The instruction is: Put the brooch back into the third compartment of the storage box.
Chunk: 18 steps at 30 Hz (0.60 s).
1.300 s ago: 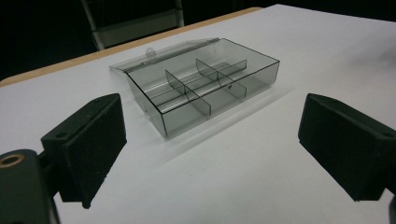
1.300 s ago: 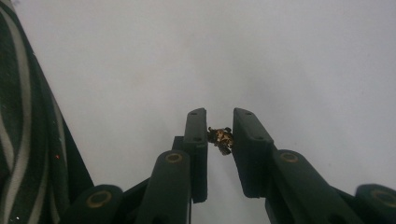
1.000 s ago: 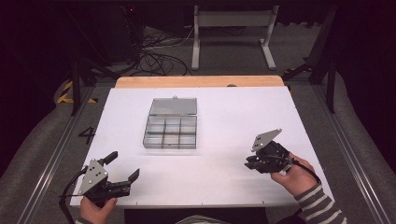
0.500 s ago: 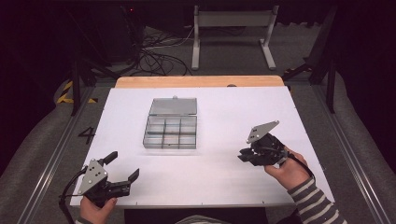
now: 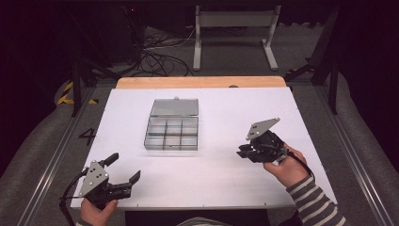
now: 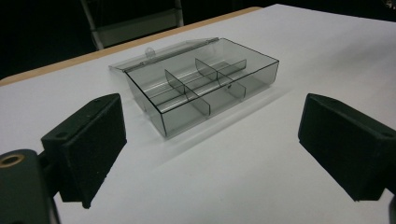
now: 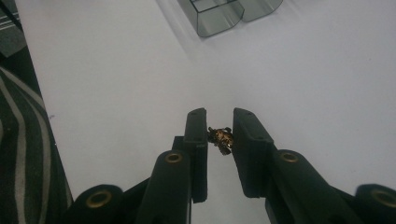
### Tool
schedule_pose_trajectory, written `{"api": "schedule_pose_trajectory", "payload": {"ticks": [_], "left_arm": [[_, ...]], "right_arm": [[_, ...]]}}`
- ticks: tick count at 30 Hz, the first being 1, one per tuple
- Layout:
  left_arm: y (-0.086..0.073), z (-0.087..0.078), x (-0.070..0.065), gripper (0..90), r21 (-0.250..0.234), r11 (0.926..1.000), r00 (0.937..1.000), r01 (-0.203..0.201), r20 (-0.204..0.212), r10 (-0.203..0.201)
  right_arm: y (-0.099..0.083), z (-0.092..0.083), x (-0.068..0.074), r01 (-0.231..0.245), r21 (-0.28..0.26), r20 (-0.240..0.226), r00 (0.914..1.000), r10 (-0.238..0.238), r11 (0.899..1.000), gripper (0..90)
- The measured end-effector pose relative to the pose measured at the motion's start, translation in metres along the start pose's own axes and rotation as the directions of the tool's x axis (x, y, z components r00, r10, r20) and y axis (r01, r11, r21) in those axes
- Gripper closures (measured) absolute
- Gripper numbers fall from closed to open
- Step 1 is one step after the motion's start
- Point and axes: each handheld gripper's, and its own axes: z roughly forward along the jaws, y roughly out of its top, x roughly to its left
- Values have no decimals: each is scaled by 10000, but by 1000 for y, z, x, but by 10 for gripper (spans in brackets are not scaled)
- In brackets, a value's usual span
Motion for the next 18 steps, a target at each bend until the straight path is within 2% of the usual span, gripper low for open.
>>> {"api": "schedule_pose_trajectory", "payload": {"ticks": [9,18], "left_arm": [[0,0,1,84,-9,10000,10000,11,10,-11],[0,0,0,84,-6,10000,10000,-5,14,5]], "right_arm": [[16,1,-7,-78,-282,109,9999,81,9996,766],[36,14,-9,-56,-343,159,9999,62,9994,766]]}}
